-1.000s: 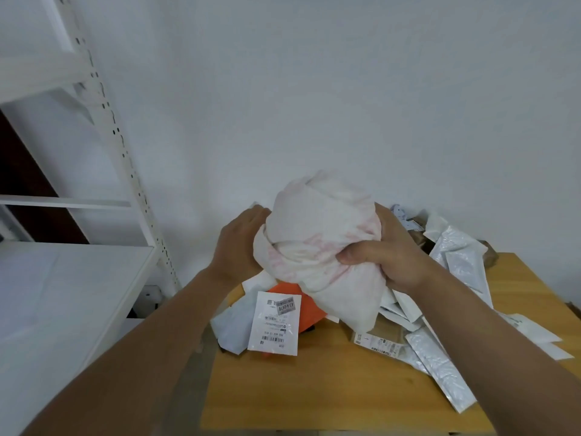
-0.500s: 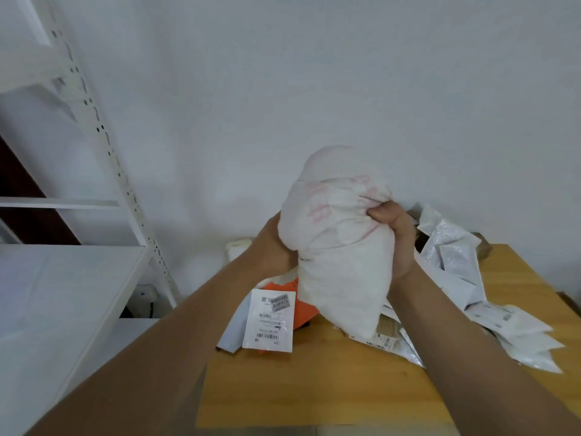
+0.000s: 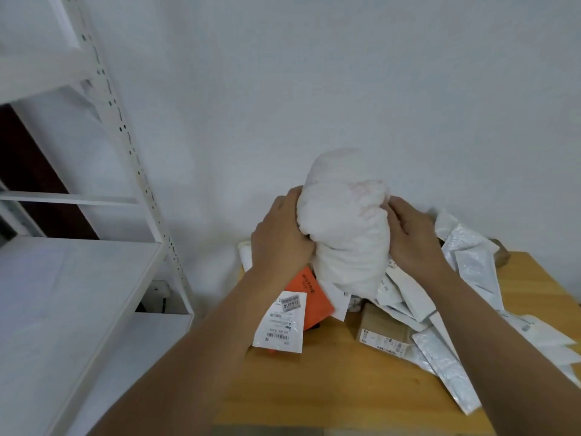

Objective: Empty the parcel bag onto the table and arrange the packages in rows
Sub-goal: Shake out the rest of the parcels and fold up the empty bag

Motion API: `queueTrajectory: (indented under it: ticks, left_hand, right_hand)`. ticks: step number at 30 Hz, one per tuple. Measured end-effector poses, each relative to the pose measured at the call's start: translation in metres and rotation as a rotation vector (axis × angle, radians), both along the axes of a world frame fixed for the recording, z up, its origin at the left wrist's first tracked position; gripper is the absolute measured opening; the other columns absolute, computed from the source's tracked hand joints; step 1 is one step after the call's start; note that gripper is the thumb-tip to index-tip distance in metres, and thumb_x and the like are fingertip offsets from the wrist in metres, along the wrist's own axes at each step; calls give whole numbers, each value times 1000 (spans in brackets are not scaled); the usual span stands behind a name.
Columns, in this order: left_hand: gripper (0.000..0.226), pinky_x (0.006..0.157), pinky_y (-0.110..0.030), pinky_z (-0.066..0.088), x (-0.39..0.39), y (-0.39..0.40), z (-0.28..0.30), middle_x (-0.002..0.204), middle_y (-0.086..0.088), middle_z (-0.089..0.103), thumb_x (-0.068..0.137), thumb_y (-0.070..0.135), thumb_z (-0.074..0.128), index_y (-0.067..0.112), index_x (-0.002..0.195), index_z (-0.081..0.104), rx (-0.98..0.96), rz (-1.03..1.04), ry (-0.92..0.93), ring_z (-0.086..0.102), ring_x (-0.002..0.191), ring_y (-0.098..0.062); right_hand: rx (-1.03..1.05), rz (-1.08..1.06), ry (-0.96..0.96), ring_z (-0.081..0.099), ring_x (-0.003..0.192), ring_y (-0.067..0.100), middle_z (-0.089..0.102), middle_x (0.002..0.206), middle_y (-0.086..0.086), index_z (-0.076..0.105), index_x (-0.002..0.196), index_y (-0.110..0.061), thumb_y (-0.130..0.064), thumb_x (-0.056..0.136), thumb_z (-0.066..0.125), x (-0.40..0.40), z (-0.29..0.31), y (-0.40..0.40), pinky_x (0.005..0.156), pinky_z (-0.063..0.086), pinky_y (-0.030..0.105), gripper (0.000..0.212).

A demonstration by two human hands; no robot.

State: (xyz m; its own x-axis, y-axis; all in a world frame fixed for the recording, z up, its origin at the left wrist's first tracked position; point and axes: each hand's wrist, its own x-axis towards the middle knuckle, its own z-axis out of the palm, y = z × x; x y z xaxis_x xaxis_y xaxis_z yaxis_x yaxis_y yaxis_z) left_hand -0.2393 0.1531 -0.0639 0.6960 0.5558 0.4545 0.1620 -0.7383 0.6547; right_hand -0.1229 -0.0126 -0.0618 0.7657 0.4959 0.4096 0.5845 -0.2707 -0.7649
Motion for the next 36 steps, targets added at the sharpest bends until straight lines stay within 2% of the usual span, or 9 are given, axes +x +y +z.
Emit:
queueTrajectory:
  ticks: [3,7,10,15,24,28,32,34,36]
  left_hand:
    - [61,64,-33,42,-3,-2,-1,122,0,50,84,27,58,28,140,35,260,102,206,60,95,-25]
    - [59,53,-32,33,0,-19,-5,115,-3,50,86,24,56,21,141,32,457,77,247,61,83,-27]
    - [60,56,-32,39,-4,-22,-15,111,-4,52,86,23,59,16,139,33,372,-140,196,60,80,-26]
    - [97,74,-30,52,-16,-12,-43,139,2,30,77,26,73,30,147,5,-2,-489,266,52,103,-18]
    - [92,78,-40,57,-11,30,-57,139,3,23,73,44,78,34,139,14,411,-642,421,55,103,-21]
    - [98,97,-39,50,-6,20,-55,145,11,27,71,42,81,43,142,14,304,-678,254,46,124,-13]
    - [134,98,-12,43,9,-12,-56,143,42,12,67,33,88,66,135,-22,-218,-775,327,37,127,15]
    - [139,106,-16,36,26,-30,-58,155,20,18,60,47,87,39,150,-19,-318,-790,404,36,136,2]
    - [128,105,-15,36,40,-50,-48,146,3,43,56,65,80,9,152,18,-352,-798,532,42,135,-15]
  right_hand:
    - [102,316,590,62,106,10,69,116,-8,59,127,-29,-46,97,42,0,-13,-6,85,48,29,38]
    - [300,392,813,65,113,13,71,119,-3,58,125,-20,-72,61,75,-14,-32,4,93,53,31,84]
    - [481,374,831,66,110,28,69,120,14,58,128,-6,-57,50,90,-19,-40,7,80,58,34,99]
    - [433,347,734,65,110,35,68,118,19,60,125,-5,-40,60,83,-13,-48,-2,83,57,42,77]
    - [355,353,702,64,113,31,68,121,14,62,126,-7,-26,62,81,-19,-59,-19,85,55,40,69]
    - [441,382,757,64,113,35,66,122,19,61,126,-3,-21,60,81,-16,-54,-34,84,56,41,71]
    - [558,393,813,61,115,41,64,123,25,62,124,-2,-27,62,85,-4,-52,-62,86,55,44,71]
    - [611,422,854,63,111,39,65,120,24,63,121,-3,-32,55,92,2,-50,-78,83,56,42,78]
    - [661,480,880,65,108,38,66,117,24,62,122,0,-34,52,93,10,-47,-97,82,56,42,83]
